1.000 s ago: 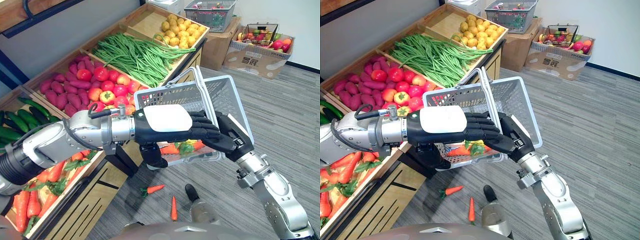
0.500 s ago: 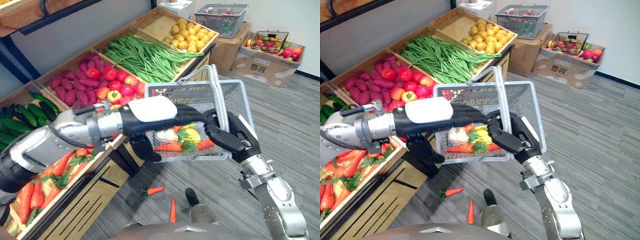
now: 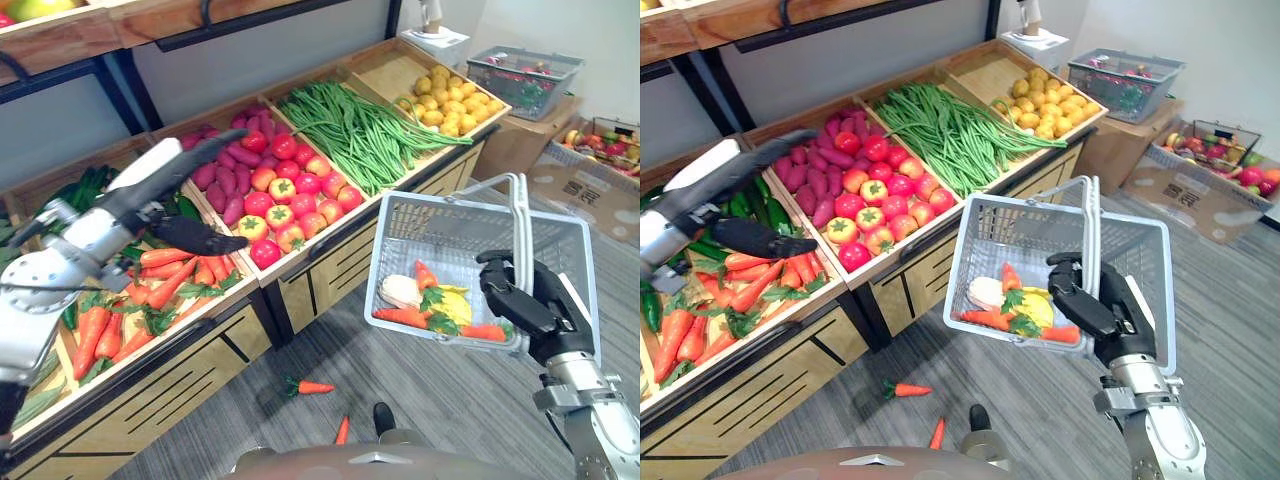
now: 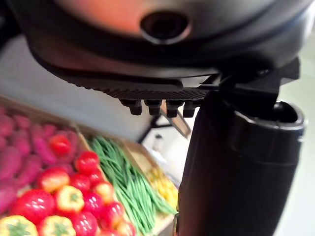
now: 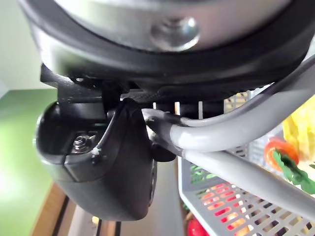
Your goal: Pick vegetable in the basket
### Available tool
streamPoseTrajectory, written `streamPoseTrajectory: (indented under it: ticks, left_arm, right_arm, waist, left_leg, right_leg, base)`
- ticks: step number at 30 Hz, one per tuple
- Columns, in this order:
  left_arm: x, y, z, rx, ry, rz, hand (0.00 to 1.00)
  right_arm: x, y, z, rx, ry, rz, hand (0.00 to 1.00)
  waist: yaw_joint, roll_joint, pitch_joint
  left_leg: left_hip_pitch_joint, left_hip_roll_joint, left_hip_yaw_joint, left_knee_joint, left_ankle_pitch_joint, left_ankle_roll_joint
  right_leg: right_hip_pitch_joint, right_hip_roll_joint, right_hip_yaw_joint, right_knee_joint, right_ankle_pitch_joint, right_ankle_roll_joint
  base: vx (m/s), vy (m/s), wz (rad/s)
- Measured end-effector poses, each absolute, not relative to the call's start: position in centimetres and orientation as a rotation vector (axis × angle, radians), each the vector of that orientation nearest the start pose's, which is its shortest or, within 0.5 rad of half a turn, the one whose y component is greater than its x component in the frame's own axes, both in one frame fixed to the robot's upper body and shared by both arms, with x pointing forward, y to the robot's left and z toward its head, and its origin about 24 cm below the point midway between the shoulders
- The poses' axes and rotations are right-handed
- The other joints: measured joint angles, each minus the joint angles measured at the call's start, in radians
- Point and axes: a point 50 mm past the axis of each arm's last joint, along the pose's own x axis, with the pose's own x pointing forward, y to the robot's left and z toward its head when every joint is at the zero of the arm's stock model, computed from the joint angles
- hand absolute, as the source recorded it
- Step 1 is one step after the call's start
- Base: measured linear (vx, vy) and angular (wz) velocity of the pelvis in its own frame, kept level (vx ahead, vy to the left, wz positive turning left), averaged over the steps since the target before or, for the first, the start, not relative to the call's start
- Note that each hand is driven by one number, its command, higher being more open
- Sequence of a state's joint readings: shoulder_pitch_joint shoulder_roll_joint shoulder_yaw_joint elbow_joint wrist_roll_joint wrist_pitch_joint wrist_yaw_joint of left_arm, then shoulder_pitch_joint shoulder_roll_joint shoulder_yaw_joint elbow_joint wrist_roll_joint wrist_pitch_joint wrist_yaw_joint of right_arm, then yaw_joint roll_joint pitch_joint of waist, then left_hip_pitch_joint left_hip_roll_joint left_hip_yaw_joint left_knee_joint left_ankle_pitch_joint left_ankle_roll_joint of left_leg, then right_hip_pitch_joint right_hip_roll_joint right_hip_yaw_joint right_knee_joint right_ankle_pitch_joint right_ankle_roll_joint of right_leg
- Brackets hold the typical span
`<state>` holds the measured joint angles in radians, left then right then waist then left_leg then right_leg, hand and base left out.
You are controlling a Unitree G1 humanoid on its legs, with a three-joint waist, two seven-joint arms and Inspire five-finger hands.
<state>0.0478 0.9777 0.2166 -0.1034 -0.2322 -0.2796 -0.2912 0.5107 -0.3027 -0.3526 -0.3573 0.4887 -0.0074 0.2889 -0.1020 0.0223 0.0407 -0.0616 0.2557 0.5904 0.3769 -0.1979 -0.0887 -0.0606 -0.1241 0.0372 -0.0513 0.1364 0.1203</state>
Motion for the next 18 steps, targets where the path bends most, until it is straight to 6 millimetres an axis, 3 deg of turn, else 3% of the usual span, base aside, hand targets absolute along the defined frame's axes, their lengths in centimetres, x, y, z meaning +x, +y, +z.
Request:
streamPoseTrajectory:
  ticks: [4, 8, 12, 16, 18]
  left_arm:
    - [21.0, 33.5, 15.1, 0.586, -0.254, 0.074, 1.0]
    - [17.8, 35.4, 11.3, 0.338, -0.231, 0.369, 1.0]
    - [14.1, 35.6, 6.5, 0.05, -0.201, 0.715, 1.0]
    - [10.6, 35.2, 1.9, -0.175, -0.108, 0.943, 1.0]
    - [7.4, 34.5, -1.4, -0.348, -0.054, 1.146, 1.0]
  right_arm:
    - [13.4, -28.2, 6.0, 0.043, 0.045, -0.107, 0.0]
    - [13.0, -28.4, 5.4, 0.073, 0.055, -0.155, 0.0]
    - [12.9, -28.5, 3.5, 0.152, 0.082, -0.244, 0.0]
    - [12.7, -28.2, 2.6, 0.199, 0.099, -0.303, 0.0]
    - [13.3, -27.7, 2.0, 0.231, 0.105, -0.316, 0.0]
  waist:
    - [0.021, -0.014, -0.019]
    - [0.035, -0.018, -0.024]
    - [0.043, -0.023, -0.026]
    - [0.043, -0.027, -0.023]
    - [0.043, -0.033, -0.014]
  left_leg:
    - [-0.001, -0.015, -0.038, -0.043, 0.026, -0.005]
    - [-0.001, -0.028, -0.06, -0.071, 0.042, -0.005]
    - [-0.002, -0.04, -0.097, -0.088, 0.054, -0.003]
    - [-0.001, -0.061, -0.125, -0.119, 0.07, 0.0]
    - [0.002, -0.069, -0.127, -0.134, 0.075, -0.004]
  right_leg:
    - [0.008, -0.003, -0.041, 0.009, -0.018, -0.009]
    - [0.009, -0.009, -0.067, 0.02, -0.032, -0.011]
    - [0.022, -0.017, -0.107, 0.032, -0.048, -0.015]
    - [0.028, -0.03, -0.139, 0.038, -0.063, -0.012]
    - [0.015, -0.035, -0.139, 0.055, -0.076, -0.017]
  base:
    - [0.04, -0.024, 0.27]
    - [0.03, -0.01, 0.22]
    - [0.02, -0.001, 0.26]
    - [-0.01, 0.006, 0.27]
    - [-0.03, 0.01, 0.04]
